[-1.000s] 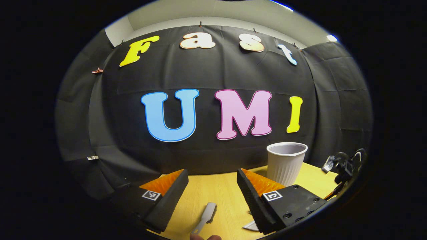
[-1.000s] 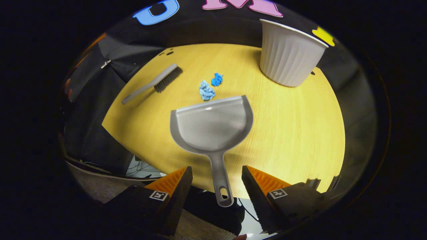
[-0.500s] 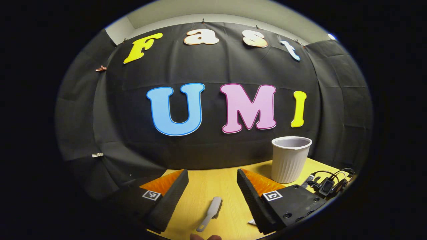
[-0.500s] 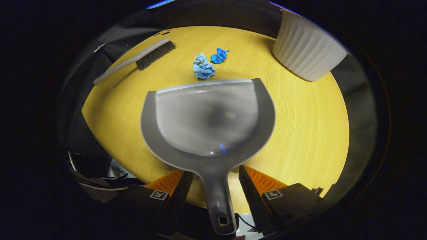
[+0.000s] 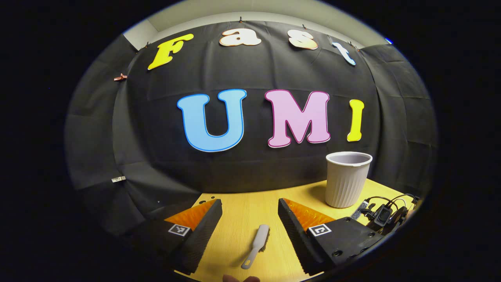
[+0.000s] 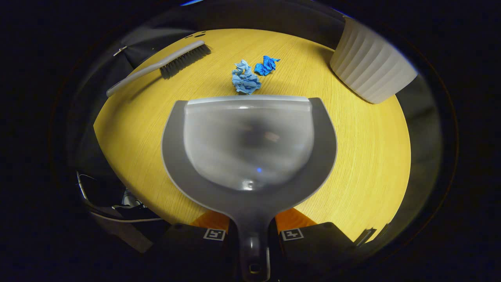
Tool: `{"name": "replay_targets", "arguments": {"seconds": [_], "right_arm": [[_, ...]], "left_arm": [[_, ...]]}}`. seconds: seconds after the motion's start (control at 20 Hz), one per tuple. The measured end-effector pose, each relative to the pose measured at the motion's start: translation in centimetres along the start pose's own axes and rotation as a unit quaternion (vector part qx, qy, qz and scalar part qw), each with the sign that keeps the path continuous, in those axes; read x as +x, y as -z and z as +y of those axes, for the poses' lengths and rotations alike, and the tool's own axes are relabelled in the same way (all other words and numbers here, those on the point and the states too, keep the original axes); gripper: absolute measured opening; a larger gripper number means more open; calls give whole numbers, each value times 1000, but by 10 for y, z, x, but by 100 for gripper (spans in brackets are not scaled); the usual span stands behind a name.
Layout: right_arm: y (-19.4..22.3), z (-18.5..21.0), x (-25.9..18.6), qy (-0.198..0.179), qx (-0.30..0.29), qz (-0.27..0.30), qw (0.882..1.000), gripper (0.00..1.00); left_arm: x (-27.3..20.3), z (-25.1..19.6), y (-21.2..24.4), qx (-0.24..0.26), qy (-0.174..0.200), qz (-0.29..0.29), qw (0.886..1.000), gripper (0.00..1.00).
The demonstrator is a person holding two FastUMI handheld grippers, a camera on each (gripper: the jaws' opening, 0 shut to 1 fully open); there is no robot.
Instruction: Pick up the small broom and dustpan from the desktop, sweep the trash into the dustpan with the broom, and then empty the trash into the garbage bin.
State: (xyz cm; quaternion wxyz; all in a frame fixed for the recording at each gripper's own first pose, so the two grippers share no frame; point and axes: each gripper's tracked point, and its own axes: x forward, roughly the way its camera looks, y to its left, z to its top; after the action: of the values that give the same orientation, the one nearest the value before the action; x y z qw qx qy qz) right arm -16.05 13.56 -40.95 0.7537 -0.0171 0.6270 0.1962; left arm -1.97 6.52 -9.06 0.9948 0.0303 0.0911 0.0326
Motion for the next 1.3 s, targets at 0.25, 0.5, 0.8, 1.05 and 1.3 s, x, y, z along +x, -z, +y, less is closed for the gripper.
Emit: {"name": "replay_targets", "arguments": {"seconds": [0.25, 0.5, 0.8, 1.05, 1.3], "right_arm": [[-13, -3, -8, -4, -20, -31, 999, 35], [-7, -23, -19, -15, -45, -27, 998, 34], [-2, -28, -20, -36, -70, -14, 997, 35], [-4, -31, -22, -47, -71, -14, 996, 35], [-1, -39, -22, -45, -68, -13, 997, 34]], "left_arm": [[18, -17, 49, 11, 55, 80, 995, 94], [52, -31, 113, 15, 98, 194, 976, 96], [74, -22, 195, 41, 104, 332, 936, 97], [73, -27, 247, 49, 112, 413, 903, 95], [83, -25, 274, 50, 124, 462, 877, 90]]}}
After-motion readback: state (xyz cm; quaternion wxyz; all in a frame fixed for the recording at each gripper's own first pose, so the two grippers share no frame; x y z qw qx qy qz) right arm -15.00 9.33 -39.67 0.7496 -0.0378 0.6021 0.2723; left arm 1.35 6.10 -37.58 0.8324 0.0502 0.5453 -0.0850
